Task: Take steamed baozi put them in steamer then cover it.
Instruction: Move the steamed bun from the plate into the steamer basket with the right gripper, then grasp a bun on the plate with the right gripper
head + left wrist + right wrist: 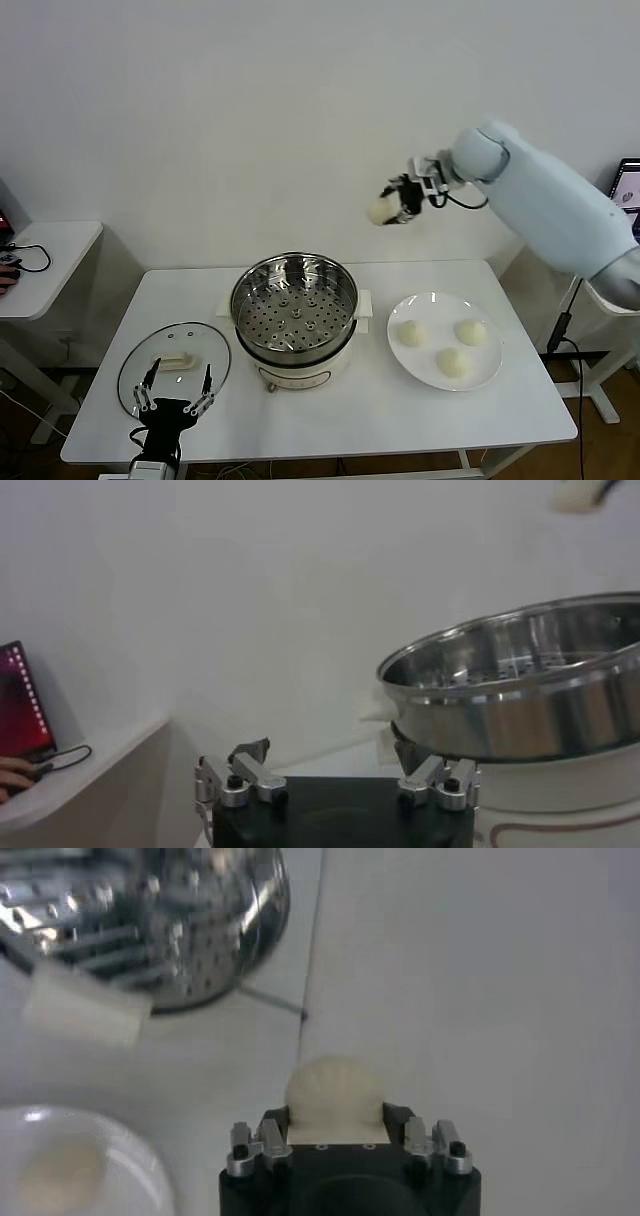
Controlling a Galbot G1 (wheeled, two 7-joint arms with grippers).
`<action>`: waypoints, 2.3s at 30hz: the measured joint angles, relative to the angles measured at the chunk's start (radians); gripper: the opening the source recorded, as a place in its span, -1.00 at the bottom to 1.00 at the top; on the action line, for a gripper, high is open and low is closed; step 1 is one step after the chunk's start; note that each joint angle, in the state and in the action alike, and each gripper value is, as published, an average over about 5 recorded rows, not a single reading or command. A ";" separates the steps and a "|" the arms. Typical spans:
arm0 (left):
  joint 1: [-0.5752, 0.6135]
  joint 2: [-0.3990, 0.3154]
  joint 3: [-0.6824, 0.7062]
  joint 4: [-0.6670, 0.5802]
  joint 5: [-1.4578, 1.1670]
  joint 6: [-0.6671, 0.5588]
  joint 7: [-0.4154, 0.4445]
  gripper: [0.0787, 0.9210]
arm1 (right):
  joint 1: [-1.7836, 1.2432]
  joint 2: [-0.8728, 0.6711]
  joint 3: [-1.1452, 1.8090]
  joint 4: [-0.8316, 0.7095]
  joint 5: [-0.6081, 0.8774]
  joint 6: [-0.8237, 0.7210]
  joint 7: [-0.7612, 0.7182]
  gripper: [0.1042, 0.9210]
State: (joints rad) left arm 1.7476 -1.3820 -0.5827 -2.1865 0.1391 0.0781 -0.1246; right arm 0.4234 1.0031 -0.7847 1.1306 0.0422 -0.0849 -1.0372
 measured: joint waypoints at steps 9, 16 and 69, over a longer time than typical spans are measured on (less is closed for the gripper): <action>-0.018 0.003 -0.011 0.002 -0.014 0.009 0.002 0.77 | 0.096 0.085 -0.220 0.063 0.044 0.092 0.026 0.20; -0.029 -0.001 -0.025 -0.003 -0.029 0.013 0.003 0.77 | 0.105 0.177 -0.336 0.040 -0.015 0.210 0.060 0.18; -0.036 0.008 -0.040 -0.057 -0.063 0.036 0.007 0.77 | 0.164 0.112 -0.348 0.104 0.061 0.101 0.136 0.76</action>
State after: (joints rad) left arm 1.7113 -1.3742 -0.6231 -2.2430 0.0762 0.1138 -0.1173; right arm 0.5869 1.1154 -1.1328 1.2349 0.1033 0.0160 -0.9008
